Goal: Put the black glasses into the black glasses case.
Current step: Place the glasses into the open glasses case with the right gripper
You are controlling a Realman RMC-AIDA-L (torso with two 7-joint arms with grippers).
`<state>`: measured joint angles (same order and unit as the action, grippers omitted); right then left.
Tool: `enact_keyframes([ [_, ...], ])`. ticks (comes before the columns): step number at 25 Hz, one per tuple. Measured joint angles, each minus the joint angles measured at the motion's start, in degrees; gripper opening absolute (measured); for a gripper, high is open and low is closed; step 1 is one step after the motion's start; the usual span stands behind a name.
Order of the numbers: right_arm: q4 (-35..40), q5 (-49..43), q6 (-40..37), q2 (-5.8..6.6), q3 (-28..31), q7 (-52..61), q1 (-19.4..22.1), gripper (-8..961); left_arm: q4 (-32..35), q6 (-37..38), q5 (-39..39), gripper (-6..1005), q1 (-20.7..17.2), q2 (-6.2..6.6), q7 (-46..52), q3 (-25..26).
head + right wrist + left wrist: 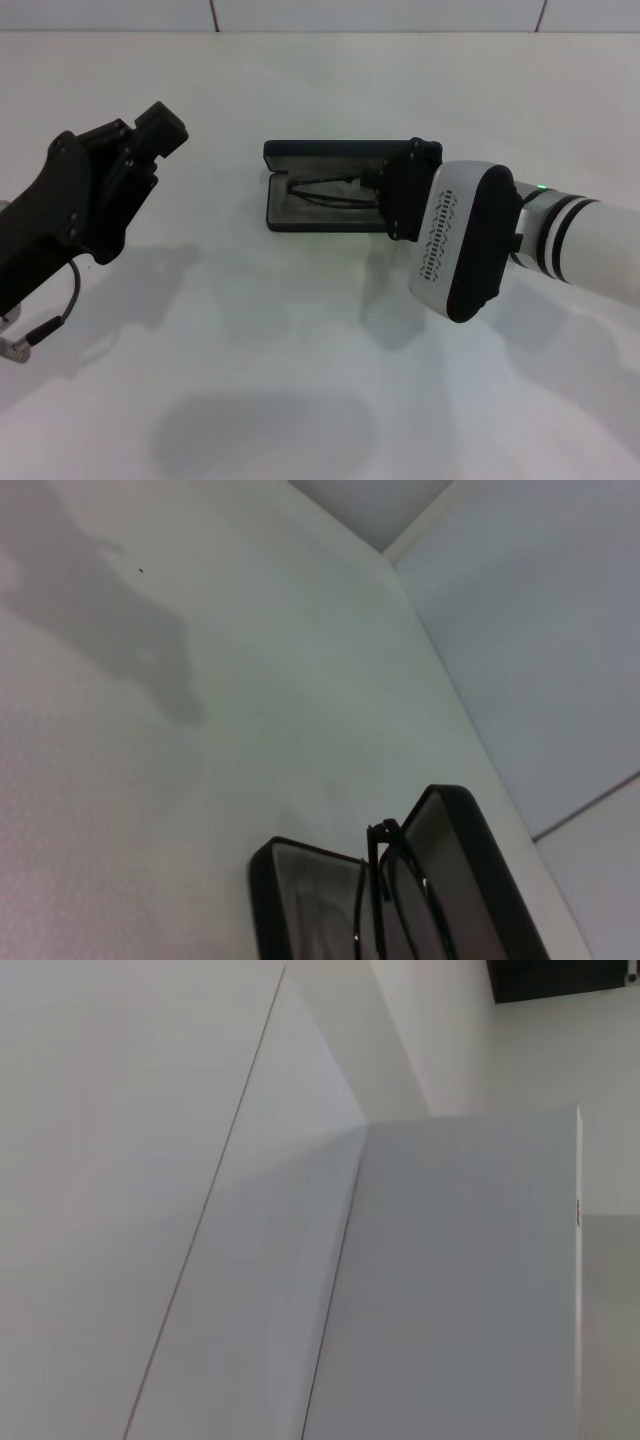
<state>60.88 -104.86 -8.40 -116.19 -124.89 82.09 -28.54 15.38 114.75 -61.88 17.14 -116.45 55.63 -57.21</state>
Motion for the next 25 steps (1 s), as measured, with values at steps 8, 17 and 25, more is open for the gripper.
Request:
enact_keyframes([
  [8, -1.0, 0.0, 2.7, 0.0, -1.3, -0.1, -0.2, 31, 0.0, -0.4, 0.0, 39, 0.0, -0.02, 0.0, 0.0],
  [17, -1.8, 0.0, 3.1, 0.0, -2.2, -0.4, -0.5, 32, -0.1, -0.5, -0.3, 40, 0.0, -0.14, -0.2, 0.0],
  [25, -2.3, 0.3, 3.1, 0.0, -2.2, -0.8, -1.2, 97, -0.1, -0.5, -0.4, 39, 0.0, -0.17, -0.3, 0.0],
])
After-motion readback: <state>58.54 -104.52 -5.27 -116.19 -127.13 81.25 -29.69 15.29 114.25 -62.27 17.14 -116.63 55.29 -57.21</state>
